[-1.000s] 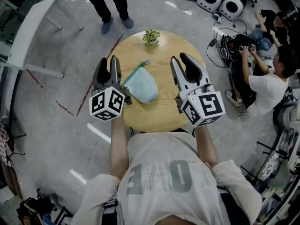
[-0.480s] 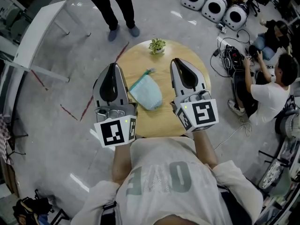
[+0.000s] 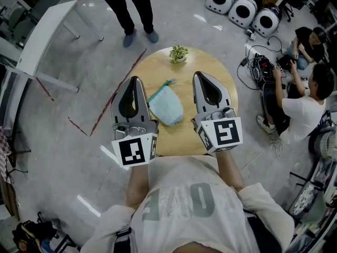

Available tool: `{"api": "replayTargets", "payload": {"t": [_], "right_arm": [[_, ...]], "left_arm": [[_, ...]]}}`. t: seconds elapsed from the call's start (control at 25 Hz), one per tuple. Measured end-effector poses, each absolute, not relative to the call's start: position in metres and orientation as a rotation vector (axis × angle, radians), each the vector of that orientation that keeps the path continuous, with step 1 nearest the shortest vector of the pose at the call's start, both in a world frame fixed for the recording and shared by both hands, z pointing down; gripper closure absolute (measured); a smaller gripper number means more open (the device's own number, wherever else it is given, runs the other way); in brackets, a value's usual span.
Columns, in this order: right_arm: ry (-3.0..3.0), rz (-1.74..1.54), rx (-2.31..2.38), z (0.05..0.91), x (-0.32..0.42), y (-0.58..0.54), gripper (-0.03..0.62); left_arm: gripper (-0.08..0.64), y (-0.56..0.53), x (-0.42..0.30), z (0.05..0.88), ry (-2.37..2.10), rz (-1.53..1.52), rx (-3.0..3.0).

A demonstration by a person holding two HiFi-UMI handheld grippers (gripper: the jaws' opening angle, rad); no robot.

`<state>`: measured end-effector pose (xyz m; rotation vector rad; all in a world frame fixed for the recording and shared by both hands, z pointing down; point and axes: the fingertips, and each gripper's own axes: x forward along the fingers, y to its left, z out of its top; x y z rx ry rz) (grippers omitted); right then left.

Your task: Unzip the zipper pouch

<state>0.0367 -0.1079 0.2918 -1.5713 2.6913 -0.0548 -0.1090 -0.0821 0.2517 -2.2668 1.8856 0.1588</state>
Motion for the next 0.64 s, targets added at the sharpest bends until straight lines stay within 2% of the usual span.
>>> {"api": "replayTargets", "payload": {"t": [0.64], "right_arm": [[2.705, -0.043, -1.573, 0.2974, 0.0341, -0.1104, 0.563]], "left_arm": [[0.532, -0.0842, -0.1183, 0.2575, 1.918, 0.181, -2.264]]}}
